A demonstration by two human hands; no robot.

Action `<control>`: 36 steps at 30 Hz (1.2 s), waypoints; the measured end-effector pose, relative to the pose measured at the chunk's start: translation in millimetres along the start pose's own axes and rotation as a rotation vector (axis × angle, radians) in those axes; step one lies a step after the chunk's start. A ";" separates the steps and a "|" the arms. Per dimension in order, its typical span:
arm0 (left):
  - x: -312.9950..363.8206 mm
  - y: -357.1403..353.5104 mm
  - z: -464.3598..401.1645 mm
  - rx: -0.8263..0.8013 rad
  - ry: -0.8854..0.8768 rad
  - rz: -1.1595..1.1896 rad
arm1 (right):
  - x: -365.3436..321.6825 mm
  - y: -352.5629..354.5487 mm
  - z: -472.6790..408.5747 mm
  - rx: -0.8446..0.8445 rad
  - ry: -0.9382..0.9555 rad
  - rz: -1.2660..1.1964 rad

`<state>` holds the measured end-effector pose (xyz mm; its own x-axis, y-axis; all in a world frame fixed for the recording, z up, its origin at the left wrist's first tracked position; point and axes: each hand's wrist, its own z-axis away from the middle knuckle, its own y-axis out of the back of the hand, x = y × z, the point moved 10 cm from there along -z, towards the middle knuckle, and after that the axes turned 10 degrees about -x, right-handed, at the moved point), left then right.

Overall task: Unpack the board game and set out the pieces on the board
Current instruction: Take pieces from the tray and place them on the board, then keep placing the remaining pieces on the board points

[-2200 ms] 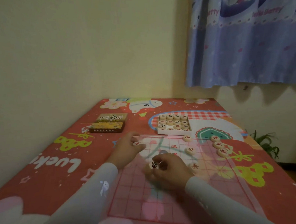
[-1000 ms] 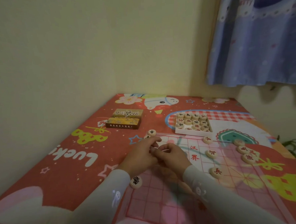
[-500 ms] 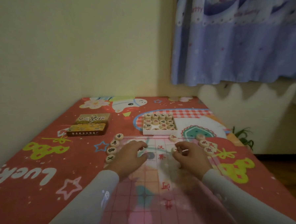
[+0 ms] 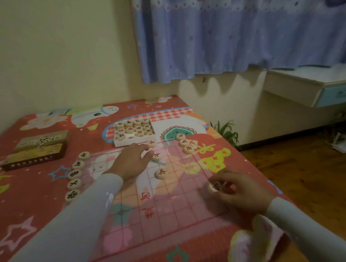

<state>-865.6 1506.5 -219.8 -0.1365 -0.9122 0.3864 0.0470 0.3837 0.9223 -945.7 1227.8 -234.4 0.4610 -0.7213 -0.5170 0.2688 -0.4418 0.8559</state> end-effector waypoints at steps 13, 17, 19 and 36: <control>61.2 -24.8 20.3 -0.065 -0.075 -0.049 | 1.3 -20.6 56.7 -0.042 -0.035 0.063; 59.2 -21.1 21.7 -0.050 -0.077 -0.047 | 5.1 -20.3 53.4 -0.068 -0.059 0.074; 54.3 -18.4 20.1 -0.042 -0.069 -0.036 | 4.1 -18.9 48.7 -0.115 -0.067 0.106; -54.5 36.7 -57.5 0.013 0.132 -0.002 | -67.0 13.9 -209.5 0.008 0.027 0.080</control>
<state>-799.6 1562.1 -206.5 -0.0051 -0.9237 0.3831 0.0335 0.3827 0.9233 -795.7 1381.7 -185.9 0.5036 -0.7397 -0.4463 0.2237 -0.3874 0.8944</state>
